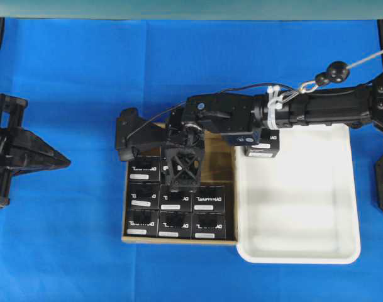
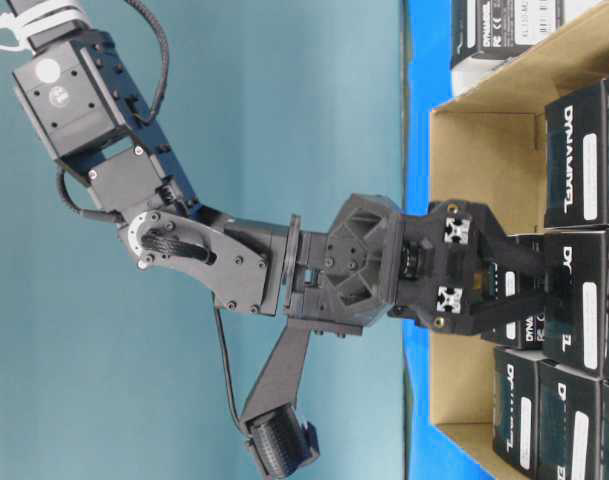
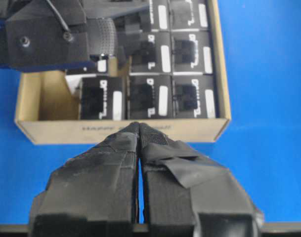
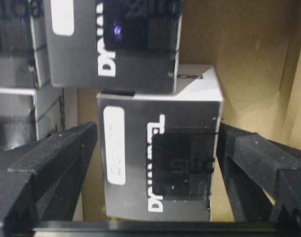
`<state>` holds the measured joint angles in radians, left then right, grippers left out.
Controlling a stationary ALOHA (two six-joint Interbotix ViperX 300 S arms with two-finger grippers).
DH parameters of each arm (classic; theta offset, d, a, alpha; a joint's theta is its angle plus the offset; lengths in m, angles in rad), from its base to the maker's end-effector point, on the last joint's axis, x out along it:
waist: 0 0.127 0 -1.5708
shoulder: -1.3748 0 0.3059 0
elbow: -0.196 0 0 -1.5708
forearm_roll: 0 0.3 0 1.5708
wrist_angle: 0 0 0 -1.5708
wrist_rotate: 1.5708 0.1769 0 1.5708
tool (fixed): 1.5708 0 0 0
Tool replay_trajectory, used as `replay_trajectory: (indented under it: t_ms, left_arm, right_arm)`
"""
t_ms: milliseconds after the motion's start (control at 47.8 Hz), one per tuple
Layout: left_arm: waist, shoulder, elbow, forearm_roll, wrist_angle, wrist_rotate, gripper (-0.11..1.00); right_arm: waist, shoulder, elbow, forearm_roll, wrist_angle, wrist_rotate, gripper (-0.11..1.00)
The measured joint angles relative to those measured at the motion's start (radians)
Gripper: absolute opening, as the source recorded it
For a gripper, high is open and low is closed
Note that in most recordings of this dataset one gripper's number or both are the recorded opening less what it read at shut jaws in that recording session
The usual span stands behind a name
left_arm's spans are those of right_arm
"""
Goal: Pick the box from inside the cardboard box.
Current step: 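Close the right gripper on the black servo box, then lift the black box and carry it right over the white tray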
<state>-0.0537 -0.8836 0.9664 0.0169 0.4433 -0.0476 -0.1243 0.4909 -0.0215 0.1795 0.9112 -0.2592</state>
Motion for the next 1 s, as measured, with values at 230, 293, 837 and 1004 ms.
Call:
replay_trajectory:
  t_ms: [230,293,837,1004]
  left_arm:
    - [0.0,0.0,0.0,-0.002,0.0,0.0,-0.01]
    - [-0.002,0.0,0.002,-0.002,0.0,0.0,-0.01]
    - [-0.002,0.002,0.0,-0.002,0.0,0.0,-0.01]
    - [0.0,0.003,0.0,-0.002,0.006,0.0,-0.01]
  right_arm:
    - [0.002,-0.002,-0.006,0.0,0.008,-0.002,0.62]
    - [0.002,-0.005,-0.008,0.0,0.017,-0.003,0.62]
    - [-0.077,-0.221,-0.051,0.002,0.235,0.034,0.62]
    - [-0.1,-0.339,-0.011,0.003,0.318,0.034,0.62]
